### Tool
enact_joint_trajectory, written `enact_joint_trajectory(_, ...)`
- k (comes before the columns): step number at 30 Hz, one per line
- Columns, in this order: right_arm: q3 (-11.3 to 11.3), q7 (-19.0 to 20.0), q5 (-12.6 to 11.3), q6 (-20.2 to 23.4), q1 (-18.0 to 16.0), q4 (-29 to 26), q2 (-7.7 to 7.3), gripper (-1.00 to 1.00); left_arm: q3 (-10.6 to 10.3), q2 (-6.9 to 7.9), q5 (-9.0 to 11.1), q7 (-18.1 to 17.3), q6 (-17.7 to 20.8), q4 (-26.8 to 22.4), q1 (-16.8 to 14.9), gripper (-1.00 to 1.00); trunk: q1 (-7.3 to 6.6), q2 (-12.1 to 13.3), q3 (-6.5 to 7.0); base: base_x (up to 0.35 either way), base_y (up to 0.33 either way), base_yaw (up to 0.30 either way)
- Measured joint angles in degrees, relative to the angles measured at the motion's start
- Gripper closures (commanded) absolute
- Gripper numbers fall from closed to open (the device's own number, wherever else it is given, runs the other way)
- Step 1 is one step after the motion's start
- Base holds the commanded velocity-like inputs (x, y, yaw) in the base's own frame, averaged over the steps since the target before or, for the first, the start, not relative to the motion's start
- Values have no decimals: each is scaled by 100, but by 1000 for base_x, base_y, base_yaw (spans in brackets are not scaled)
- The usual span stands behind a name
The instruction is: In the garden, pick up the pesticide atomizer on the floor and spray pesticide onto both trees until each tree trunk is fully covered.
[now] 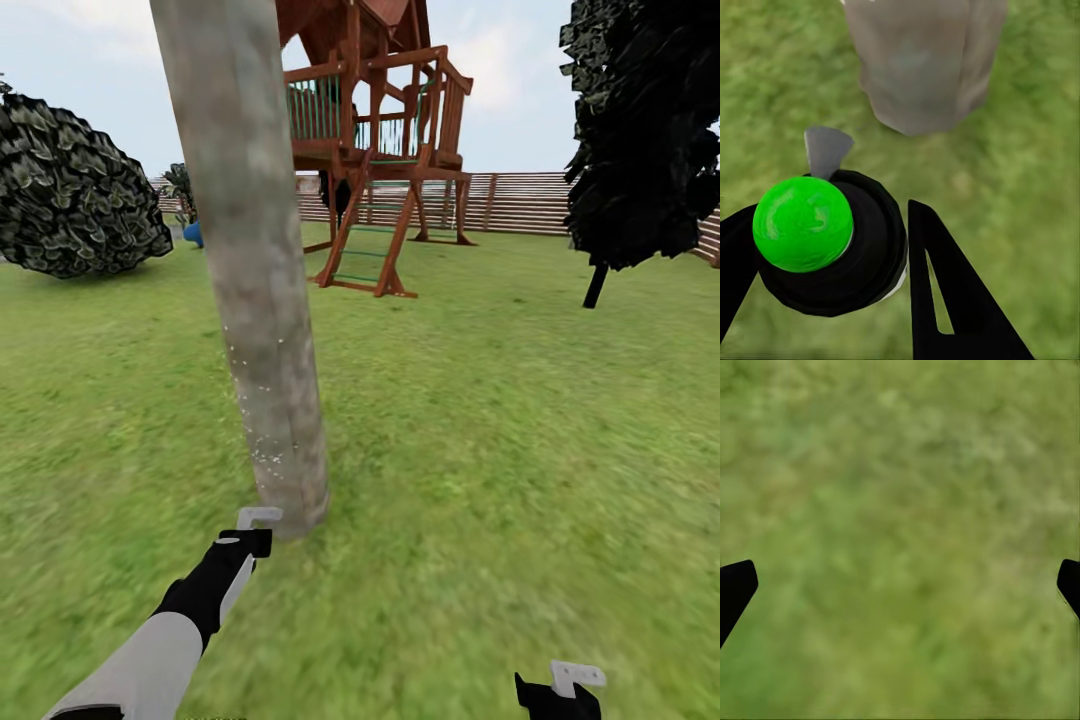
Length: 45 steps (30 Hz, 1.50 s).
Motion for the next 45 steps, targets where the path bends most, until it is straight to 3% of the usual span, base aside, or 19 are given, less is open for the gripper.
enact_joint_trajectory(8,0,0,1,0,0,0,0,-100,0,0,0,0,0,0,0,100,0,0,0,80,-264,262)
enact_joint_trajectory(19,0,0,-1,0,0,-2,0,-100,0,2,0,0,0,0,0,100,0,0,0,62,-264,22)
enact_joint_trajectory(30,0,0,3,0,0,0,0,-100,0,0,0,0,0,0,0,100,0,0,0,0,-266,256)
enact_joint_trajectory(45,0,0,-1,0,0,-1,0,-100,0,0,0,0,0,1,0,100,0,0,0,32,-266,102)
